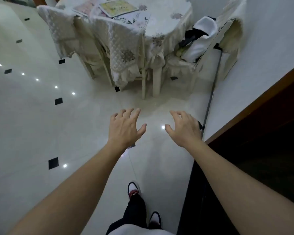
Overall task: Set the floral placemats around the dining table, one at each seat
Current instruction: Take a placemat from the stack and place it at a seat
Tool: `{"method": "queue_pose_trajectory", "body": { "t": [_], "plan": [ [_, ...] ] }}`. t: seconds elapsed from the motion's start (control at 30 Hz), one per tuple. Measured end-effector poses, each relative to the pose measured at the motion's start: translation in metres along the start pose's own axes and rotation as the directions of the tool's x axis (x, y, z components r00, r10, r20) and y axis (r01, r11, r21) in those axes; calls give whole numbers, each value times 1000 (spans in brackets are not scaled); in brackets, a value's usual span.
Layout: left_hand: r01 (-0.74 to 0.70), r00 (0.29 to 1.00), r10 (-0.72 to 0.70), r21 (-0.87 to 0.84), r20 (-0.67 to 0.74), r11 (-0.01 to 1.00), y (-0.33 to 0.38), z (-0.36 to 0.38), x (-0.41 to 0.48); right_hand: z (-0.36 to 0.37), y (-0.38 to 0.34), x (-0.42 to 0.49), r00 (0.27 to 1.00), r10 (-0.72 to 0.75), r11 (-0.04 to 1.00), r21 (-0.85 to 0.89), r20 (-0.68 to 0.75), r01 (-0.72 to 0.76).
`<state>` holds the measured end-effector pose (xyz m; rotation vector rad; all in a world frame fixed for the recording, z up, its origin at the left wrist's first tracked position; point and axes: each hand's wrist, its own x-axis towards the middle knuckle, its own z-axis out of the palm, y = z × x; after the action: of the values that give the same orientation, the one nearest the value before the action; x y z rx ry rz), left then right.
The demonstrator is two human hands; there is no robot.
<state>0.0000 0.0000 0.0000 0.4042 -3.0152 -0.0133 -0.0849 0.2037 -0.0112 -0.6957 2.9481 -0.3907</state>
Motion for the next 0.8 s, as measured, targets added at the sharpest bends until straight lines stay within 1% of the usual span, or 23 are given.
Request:
{"method": "queue_pose_trajectory", "body": {
  "t": [0.03, 0.1, 0.27, 0.4, 0.57, 0.8],
  "plan": [
    [-7, 1000, 8, -13, 17, 1000, -2, -3, 7, -2, 1, 8, 1000, -2, 1000, 17, -10, 3],
    [-21, 1000, 21, -5, -15, 1000, -5, -2, 26, -4, 2, 27, 999, 5, 1000, 19, -37, -4],
    [-66, 997, 66, -4, -48, 998, -22, 7, 92, -7, -2, 89, 999, 31, 1000, 4, -32, -30],
    [-103, 994, 103, -3, -40, 995, -43, 17, 162, -10, -6, 155, 997, 65, 998, -3, -29, -65],
    [-97, 994, 96, -12, -45, 995, -71, 26, 250, -10, -12, 242, 996, 91, 995, -49, 0, -91],
    [-113, 993, 113, 3, -29, 994, -92, 32, 350, -6, -15, 340, 994, 111, 993, -37, -19, -111]
  ]
}}
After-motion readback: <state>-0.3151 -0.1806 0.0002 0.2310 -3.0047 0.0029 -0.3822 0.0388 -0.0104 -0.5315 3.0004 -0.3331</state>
